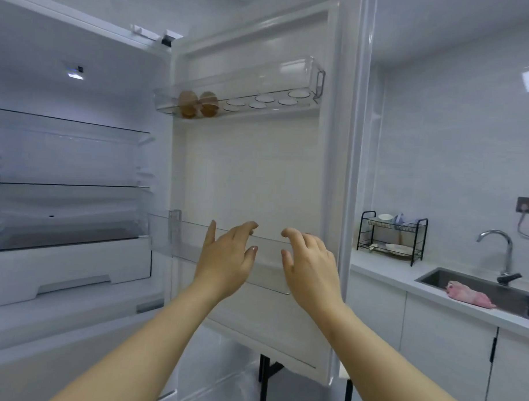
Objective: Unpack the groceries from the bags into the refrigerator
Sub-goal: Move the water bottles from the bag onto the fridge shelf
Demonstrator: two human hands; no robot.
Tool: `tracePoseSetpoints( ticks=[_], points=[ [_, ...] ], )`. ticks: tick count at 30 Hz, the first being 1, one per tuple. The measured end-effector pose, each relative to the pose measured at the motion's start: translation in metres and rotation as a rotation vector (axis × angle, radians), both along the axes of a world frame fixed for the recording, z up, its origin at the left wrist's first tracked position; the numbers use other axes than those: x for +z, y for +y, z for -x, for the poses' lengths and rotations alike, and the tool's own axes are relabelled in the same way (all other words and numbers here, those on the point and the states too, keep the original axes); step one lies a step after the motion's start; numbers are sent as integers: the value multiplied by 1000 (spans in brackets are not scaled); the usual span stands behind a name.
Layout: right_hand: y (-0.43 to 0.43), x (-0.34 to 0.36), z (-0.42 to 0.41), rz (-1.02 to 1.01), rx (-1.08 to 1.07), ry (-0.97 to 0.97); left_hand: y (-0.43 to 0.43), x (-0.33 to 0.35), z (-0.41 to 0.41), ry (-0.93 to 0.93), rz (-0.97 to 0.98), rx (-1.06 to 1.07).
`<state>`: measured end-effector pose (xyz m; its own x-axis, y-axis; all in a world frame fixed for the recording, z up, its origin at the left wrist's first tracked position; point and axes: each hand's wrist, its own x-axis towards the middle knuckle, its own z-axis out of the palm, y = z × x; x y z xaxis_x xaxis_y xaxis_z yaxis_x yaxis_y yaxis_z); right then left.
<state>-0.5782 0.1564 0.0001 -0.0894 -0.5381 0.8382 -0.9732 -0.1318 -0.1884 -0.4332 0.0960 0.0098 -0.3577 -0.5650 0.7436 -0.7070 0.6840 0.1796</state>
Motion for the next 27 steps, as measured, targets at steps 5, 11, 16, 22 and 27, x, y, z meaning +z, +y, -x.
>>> tracePoseSetpoints(
  ticks=[5, 11, 16, 22, 27],
  points=[
    [-19, 1, 24, -76, -64, -101, -19, -3, 24, -64, 23, -66],
    [-37, 6, 44, -101, -120, -197, -42, -11, 53, -29, 73, -159],
    [-42, 6, 51, -112, -143, -217, -57, -18, 67, 34, 158, -190],
    [-42, 4, 53, -158, -170, -220, -59, -21, 73, 29, 220, -182],
    [-35, 0, 51, -187, -174, -156, -54, -18, 70, 58, 201, -206]
  ],
)
